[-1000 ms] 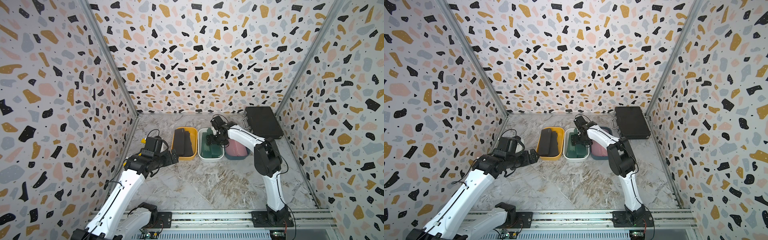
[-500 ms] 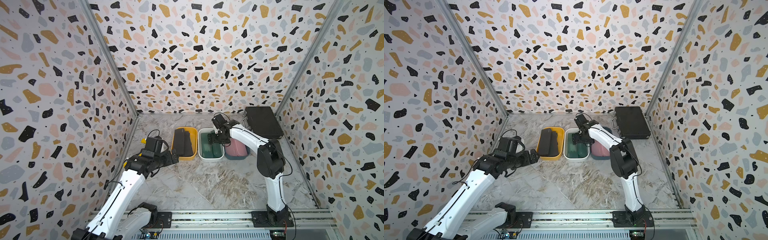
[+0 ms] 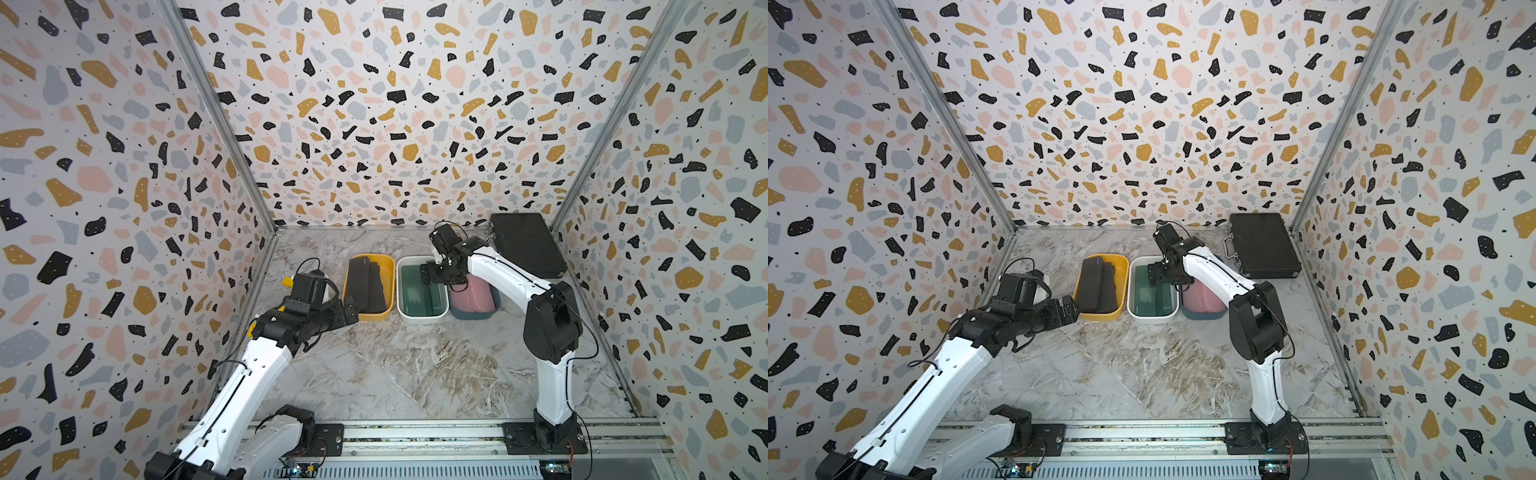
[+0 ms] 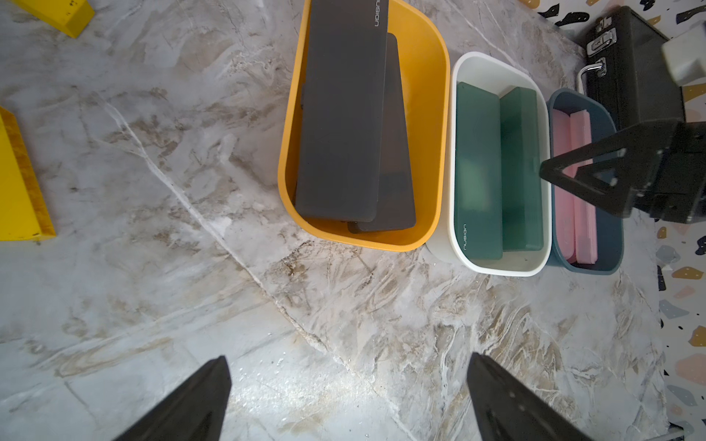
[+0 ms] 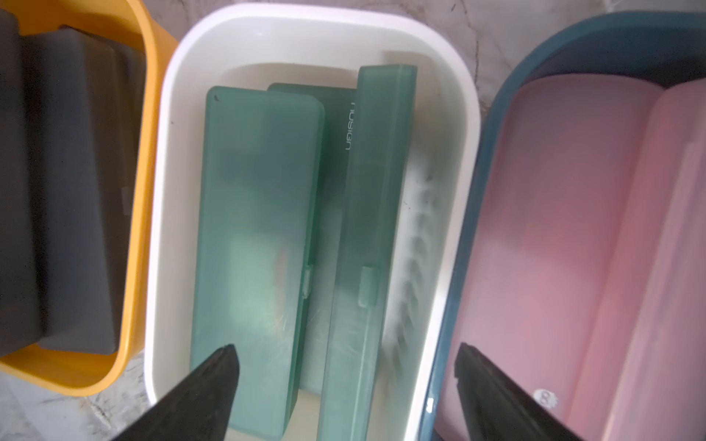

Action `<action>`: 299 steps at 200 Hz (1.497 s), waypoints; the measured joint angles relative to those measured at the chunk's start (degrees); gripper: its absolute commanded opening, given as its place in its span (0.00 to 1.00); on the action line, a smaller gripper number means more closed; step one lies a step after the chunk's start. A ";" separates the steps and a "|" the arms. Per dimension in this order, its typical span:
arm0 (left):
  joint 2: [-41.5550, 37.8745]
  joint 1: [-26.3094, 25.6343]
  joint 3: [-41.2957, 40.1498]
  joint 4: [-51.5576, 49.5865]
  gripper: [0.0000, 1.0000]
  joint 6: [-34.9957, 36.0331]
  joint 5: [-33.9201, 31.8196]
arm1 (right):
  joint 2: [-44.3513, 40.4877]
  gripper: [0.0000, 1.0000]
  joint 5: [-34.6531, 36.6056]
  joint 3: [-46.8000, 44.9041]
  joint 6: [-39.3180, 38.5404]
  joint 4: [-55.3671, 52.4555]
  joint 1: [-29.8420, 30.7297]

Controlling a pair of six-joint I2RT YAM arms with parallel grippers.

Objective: Place the pencil cases by color into the storage box
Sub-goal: Place the pencil case at the storage box, then reset both arms

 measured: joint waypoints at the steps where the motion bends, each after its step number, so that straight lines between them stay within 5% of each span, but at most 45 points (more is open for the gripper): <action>1: 0.09 0.00 -0.02 0.13 1.00 0.00 0.00 | -0.24 0.94 0.07 -0.09 0.00 0.00 0.00; 25: 1.62 0.00 -0.04 1.70 0.95 0.02 -0.55 | -3.34 0.93 0.50 -1.36 -0.22 -0.07 0.00; 62: 6.47 0.00 1.01 3.72 0.63 0.52 -1.57 | -7.80 0.91 0.68 -4.24 -0.66 -0.11 0.00; 108: 14.80 0.00 6.91 6.60 0.52 1.84 -3.23 | -11.74 0.88 0.59 -8.90 -1.33 -0.13 0.00; 175: 13.97 0.00 6.97 11.82 0.74 4.09 -7.89 | -25.99 0.89 3.69 -25.83 -3.30 3.74 0.00; 204: 10.08 0.70 4.50 15.04 1.00 5.88 -13.29 | -37.99 0.94 11.61 -36.46 -6.56 6.97 -0.33; 251: 5.09 6.47 -0.81 23.08 1.00 8.22 -23.76 | -48.98 0.97 20.68 -52.00 -13.16 15.43 -11.54; 299: -0.35 8.00 -12.39 32.72 0.97 19.45 -31.19 | -54.25 0.99 21.99 -65.40 -17.86 27.26 -26.91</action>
